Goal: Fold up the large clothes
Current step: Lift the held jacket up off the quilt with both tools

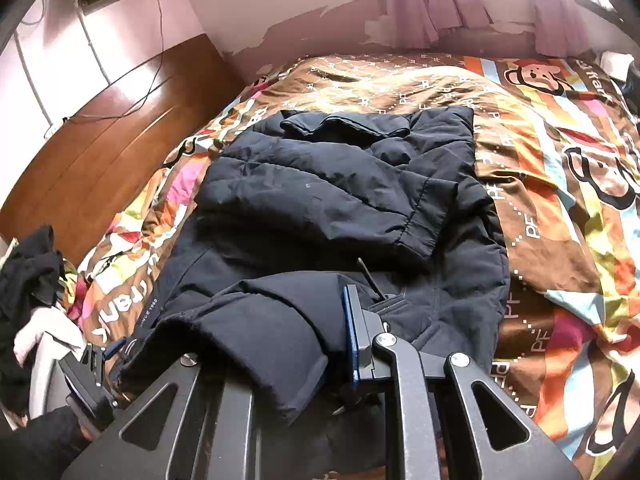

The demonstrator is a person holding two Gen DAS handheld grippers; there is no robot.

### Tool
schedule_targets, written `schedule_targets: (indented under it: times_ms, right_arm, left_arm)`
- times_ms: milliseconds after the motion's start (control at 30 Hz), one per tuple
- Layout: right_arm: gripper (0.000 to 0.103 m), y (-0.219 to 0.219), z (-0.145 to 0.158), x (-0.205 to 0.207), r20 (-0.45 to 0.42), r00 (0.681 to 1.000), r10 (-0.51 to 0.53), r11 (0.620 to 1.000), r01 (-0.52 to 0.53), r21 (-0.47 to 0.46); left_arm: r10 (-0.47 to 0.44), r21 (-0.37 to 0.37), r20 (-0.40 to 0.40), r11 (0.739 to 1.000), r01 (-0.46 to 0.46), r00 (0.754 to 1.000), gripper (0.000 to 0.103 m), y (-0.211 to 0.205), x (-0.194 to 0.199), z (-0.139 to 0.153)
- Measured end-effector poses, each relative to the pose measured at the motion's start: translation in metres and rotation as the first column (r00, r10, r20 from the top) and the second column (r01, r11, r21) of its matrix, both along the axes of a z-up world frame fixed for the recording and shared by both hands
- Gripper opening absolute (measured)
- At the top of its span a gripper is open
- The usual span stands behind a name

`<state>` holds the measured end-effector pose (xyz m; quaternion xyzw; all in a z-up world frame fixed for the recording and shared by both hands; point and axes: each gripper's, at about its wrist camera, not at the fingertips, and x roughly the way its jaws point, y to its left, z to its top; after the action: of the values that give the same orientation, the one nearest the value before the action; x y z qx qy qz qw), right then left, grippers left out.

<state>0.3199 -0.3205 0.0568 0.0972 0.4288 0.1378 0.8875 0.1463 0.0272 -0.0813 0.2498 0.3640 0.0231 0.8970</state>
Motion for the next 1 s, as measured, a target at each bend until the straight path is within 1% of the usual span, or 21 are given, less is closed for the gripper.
schedule_targets:
  times_ms: [33,133,200,300,400,467,600,667,733,767,800,833,900,933,967,1000]
  right_arm:
    - [0.015,-0.002,0.0,0.0,0.002,1.0,0.001,1.0,-0.001,0.001]
    - [0.015,-0.006,-0.002,-0.005,0.015,1.0,0.0,1.0,0.001,-0.013]
    - [0.015,-0.011,-0.005,-0.01,0.026,1.0,-0.007,1.0,0.008,-0.016]
    - [0.015,-0.021,-0.005,-0.017,0.031,0.999,-0.024,1.0,0.024,-0.005]
    - [0.015,-0.032,-0.008,-0.021,0.026,0.999,-0.036,0.999,0.036,0.02]
    - [0.015,-0.037,-0.011,-0.024,0.024,0.999,-0.032,0.999,0.031,0.026]
    - [0.016,-0.04,-0.021,-0.031,0.01,1.0,-0.006,0.999,0.005,0.031]
    - [0.018,-0.04,-0.028,-0.036,0.002,1.0,0.005,0.999,-0.005,0.036]
    - [0.024,-0.038,-0.035,-0.044,0.001,1.0,0.018,0.999,-0.018,0.029]
    - [0.032,-0.036,-0.039,-0.048,0.001,1.0,0.022,0.999,-0.022,0.026]
    - [0.043,-0.034,-0.042,-0.053,0.004,1.0,0.027,0.999,-0.027,0.023]
    - [0.047,-0.032,-0.045,-0.059,0.011,0.999,0.03,0.999,-0.031,0.018]
    - [0.062,-0.025,-0.053,-0.072,0.031,0.998,0.049,0.999,-0.049,-0.001]
    - [0.066,-0.02,-0.056,-0.079,0.046,0.997,0.062,0.998,-0.062,-0.007]
    - [0.074,-0.014,-0.059,-0.087,0.064,0.995,0.073,0.997,-0.071,-0.023]
    - [0.076,-0.008,-0.061,-0.094,0.081,0.993,0.082,0.996,-0.078,-0.046]
  left_arm:
    - [0.007,-0.006,0.015,1.0,-0.007,1.0,0.069,0.002,0.002,0.005]
    - [0.008,-0.019,0.086,1.0,-0.006,0.996,0.059,0.005,0.003,0.026]
    - [-0.014,-0.02,0.14,1.0,0.017,0.99,0.041,0.004,0.002,0.042]
    - [-0.038,-0.015,0.191,0.999,0.042,0.981,0.032,0.001,0.003,0.061]
    - [-0.052,-0.035,0.199,0.998,0.06,0.979,0.023,0.0,0.016,0.079]
    - [-0.055,-0.052,0.195,0.996,0.066,0.979,0.021,-0.001,0.025,0.091]
    - [-0.045,-0.099,0.148,0.993,0.06,0.988,0.018,0.0,0.054,0.115]
    - [-0.04,-0.112,0.135,0.992,0.055,0.99,0.018,-0.003,0.065,0.123]
    - [-0.034,-0.112,0.126,0.993,0.048,0.991,0.018,-0.008,0.075,0.129]
    - [-0.029,-0.112,0.121,0.993,0.042,0.992,0.018,-0.01,0.079,0.132]
    - [-0.022,-0.117,0.116,0.992,0.036,0.993,0.017,-0.012,0.084,0.134]
    - [-0.015,-0.123,0.113,0.992,0.029,0.993,0.017,-0.014,0.086,0.135]
    - [0.003,-0.147,0.103,0.989,0.012,0.995,0.017,-0.014,0.091,0.139]
    - [0.009,-0.153,0.102,0.988,0.007,0.995,0.017,-0.015,0.091,0.139]
    - [0.011,-0.155,0.102,0.988,0.005,0.995,0.017,-0.016,0.093,0.14]
    - [0.012,-0.156,0.101,0.988,0.004,0.995,0.017,-0.019,0.095,0.141]
